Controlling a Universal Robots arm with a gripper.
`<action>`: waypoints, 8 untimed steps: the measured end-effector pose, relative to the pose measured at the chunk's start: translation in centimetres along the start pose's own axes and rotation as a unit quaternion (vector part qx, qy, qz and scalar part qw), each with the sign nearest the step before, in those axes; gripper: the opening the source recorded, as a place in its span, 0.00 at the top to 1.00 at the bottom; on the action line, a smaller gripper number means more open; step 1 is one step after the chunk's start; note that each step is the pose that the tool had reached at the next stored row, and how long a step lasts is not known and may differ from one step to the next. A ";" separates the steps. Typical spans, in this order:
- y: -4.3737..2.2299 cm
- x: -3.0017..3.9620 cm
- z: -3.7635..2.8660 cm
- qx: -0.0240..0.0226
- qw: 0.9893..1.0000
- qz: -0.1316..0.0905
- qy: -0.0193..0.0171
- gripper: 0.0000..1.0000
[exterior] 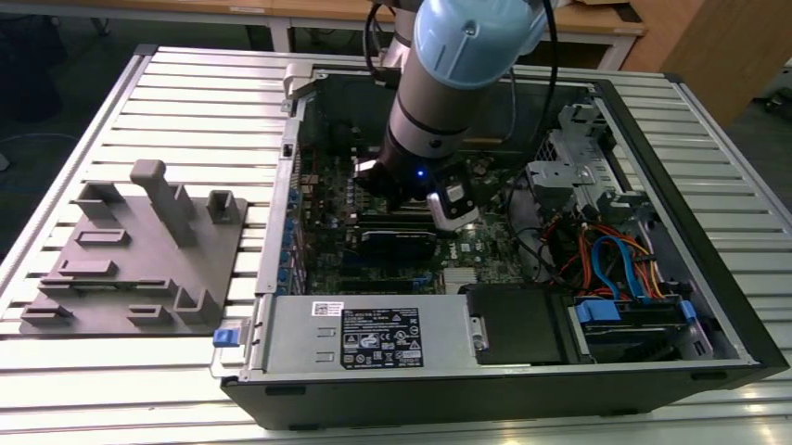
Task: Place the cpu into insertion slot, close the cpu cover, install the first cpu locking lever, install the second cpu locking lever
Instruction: 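Install the second cpu locking lever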
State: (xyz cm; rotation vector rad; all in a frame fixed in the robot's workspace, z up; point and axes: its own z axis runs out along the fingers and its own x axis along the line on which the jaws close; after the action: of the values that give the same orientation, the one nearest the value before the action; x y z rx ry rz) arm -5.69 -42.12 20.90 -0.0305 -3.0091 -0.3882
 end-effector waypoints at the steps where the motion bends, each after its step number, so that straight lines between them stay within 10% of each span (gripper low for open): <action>1: -0.04 -0.01 0.06 -0.001 1.000 0.000 0.000 0.90; 8: -0.38 -0.03 0.19 -0.007 1.000 0.005 -0.001 0.90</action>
State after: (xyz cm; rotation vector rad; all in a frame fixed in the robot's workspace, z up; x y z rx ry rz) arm -5.69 -42.44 20.62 -0.0464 -3.0080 -0.4085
